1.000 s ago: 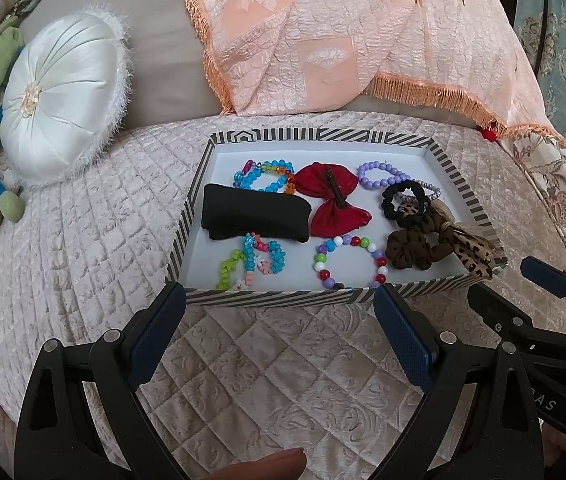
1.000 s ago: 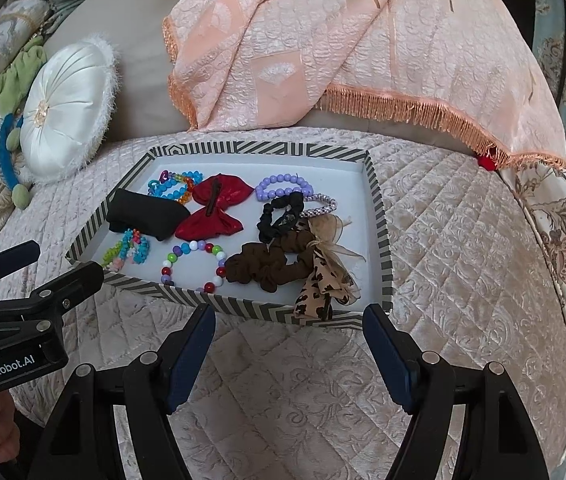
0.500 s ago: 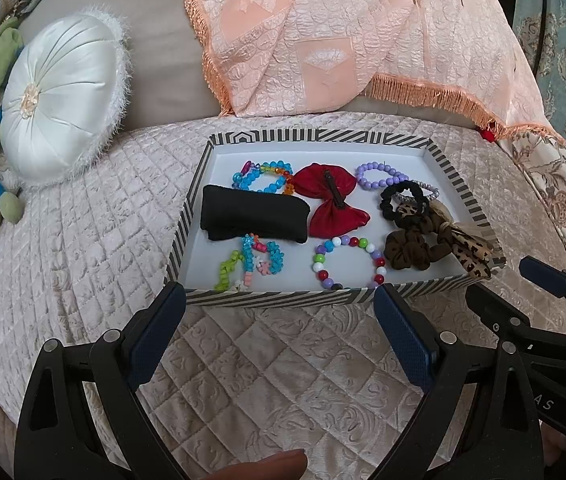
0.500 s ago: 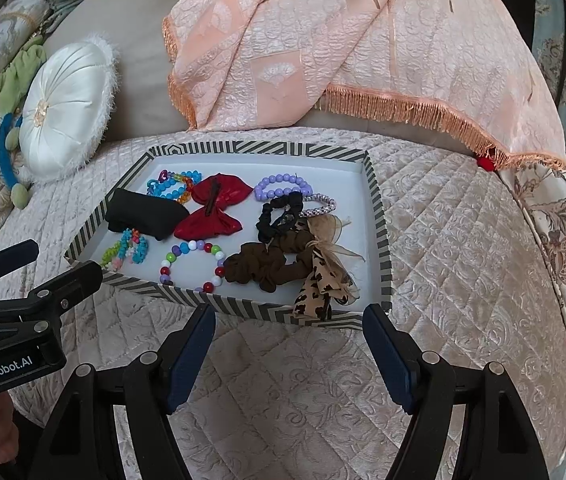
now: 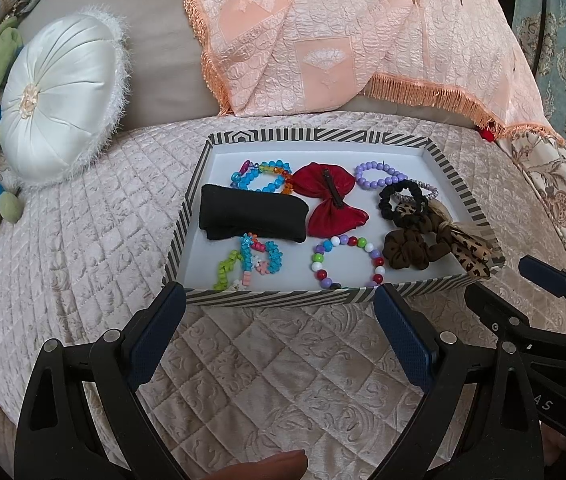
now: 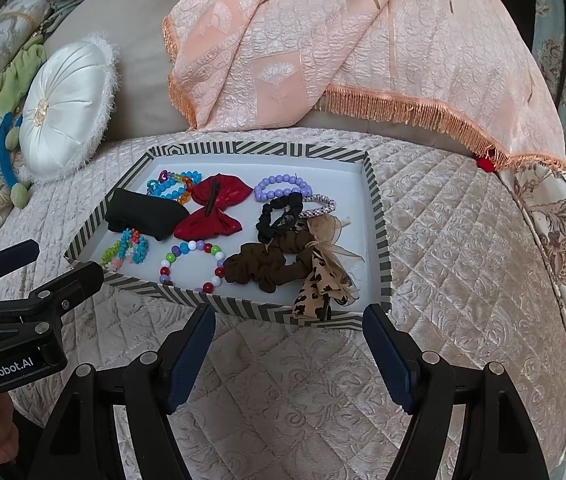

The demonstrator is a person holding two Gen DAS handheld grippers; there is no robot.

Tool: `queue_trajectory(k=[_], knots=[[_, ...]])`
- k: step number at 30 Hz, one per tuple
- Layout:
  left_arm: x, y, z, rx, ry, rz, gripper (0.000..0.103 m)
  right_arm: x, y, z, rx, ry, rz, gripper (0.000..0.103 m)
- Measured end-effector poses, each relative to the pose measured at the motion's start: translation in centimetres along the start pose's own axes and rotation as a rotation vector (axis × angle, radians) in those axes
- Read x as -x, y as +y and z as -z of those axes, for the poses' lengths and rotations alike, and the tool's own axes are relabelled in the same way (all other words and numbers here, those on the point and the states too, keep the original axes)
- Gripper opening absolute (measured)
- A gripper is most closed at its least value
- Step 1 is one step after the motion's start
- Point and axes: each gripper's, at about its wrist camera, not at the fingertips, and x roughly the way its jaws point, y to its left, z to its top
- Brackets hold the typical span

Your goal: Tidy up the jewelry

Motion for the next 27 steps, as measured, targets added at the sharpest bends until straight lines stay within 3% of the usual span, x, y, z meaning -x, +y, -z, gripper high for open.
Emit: queue_trajectory(k=[27], knots=[[0.18,-0.40,0.20,-0.004,-0.011,0.025,0.095,0.14,0.08,0.03,0.005,-0.002,0.005,0.074]])
